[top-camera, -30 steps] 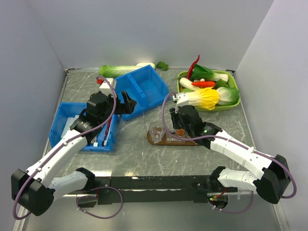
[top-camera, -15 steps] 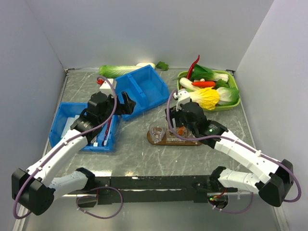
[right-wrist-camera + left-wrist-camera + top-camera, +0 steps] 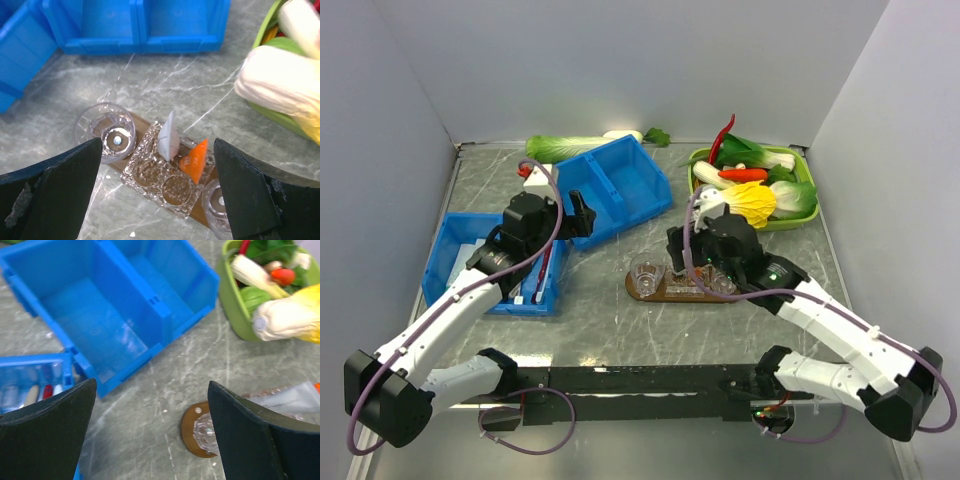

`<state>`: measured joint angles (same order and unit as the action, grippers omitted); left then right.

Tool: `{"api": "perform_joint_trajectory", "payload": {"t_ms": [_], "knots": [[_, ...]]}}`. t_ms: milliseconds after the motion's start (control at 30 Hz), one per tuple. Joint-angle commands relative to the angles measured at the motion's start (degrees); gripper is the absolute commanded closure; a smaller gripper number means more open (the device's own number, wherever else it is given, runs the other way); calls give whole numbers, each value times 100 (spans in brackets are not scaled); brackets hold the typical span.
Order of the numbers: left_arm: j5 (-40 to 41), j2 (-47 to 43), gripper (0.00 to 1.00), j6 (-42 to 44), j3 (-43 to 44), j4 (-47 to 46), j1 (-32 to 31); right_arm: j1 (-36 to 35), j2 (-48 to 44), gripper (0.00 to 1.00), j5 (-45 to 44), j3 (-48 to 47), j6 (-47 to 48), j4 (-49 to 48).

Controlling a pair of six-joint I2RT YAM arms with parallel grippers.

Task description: Prepare toiletry sets of a toothbrush and toothpaste on the tray

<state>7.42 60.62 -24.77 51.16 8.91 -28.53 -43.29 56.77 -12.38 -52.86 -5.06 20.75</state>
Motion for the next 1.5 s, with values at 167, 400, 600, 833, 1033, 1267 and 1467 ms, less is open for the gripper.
{"api": "perform_joint_trajectory", "payload": {"t_ms": [167,400,600,833,1033,1267,1467], "knots": [[585,-577,3,-808,-211,734,585,1084,-1326,0,797,109,-232,34],[805,-815,2,-968,-282,1823,1288,1701,-2274,0,817,513,-206,306],[761,-455,13,-678,-150,2141,1711,1710,-2662,0,825,681,-241,271],[927,134,29,-257,-334,1922,1746,1718,-2751,0,860,698,-285,280],[1164,775,39,-107,-212,1773,1746,1710,-2856,0,869,760,-311,254],[1157,1742,47,-36,140,1939,1746,1718,-2838,0,860,786,-311,236],[1069,2401,53,8,439,2098,1790,1710,-2830,0,825,812,-329,227]]}}
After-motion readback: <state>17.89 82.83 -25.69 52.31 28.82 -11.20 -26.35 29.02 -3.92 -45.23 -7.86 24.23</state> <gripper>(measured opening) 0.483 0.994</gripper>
